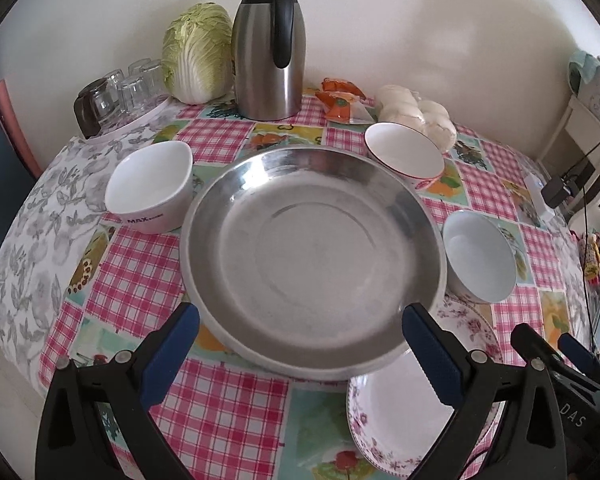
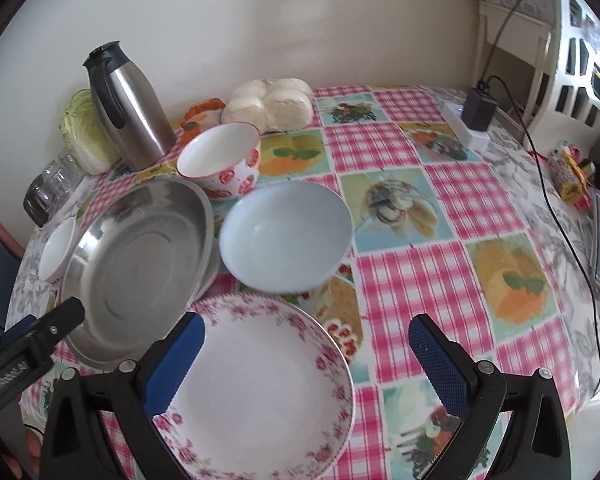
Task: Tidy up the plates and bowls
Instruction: 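Move both tools to the pink-floral plate rim and close their fingers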
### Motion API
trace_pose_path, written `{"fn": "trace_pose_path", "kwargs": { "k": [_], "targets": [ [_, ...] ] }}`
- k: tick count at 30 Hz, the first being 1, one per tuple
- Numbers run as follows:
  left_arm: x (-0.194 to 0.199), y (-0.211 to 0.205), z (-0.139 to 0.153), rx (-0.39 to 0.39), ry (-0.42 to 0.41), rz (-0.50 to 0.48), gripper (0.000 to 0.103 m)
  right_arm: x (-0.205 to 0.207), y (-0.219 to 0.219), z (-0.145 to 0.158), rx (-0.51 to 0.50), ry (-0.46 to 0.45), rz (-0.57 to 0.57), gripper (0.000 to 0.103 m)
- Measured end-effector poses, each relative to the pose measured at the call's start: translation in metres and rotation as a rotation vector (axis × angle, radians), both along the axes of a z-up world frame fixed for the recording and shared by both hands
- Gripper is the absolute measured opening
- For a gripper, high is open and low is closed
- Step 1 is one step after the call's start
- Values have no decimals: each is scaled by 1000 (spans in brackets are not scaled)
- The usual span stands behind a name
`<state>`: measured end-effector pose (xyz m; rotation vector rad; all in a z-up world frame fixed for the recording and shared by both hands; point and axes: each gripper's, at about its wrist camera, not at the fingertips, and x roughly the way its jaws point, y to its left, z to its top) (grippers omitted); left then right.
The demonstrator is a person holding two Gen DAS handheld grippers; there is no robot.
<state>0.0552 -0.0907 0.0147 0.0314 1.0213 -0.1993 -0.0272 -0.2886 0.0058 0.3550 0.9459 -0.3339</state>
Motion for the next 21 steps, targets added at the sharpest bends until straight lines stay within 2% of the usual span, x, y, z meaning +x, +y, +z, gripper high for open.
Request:
{"fn": "trace_pose_path", "kwargs": {
  "k": [5,7,14,19,21],
  "targets": [
    [-4,-4,-3,-21,54,-11,101,-11,-6,-9,35,18,-13,103],
    [-7,-4,-7,-48,89,-27,101,-13,-8,-15,44,44,-18,103],
    [-19,-18,-23,-55,182,-91,100,-15,-14,-34,98,125,-33,103],
    [-20,-25,-36,-47,243,-120,88,-14,-20,-51,172,153,-53,102],
    [-19,-25,-43,-49,278,-118,74,-15,-24,-56,206,155,-72,94]
  ]
}}
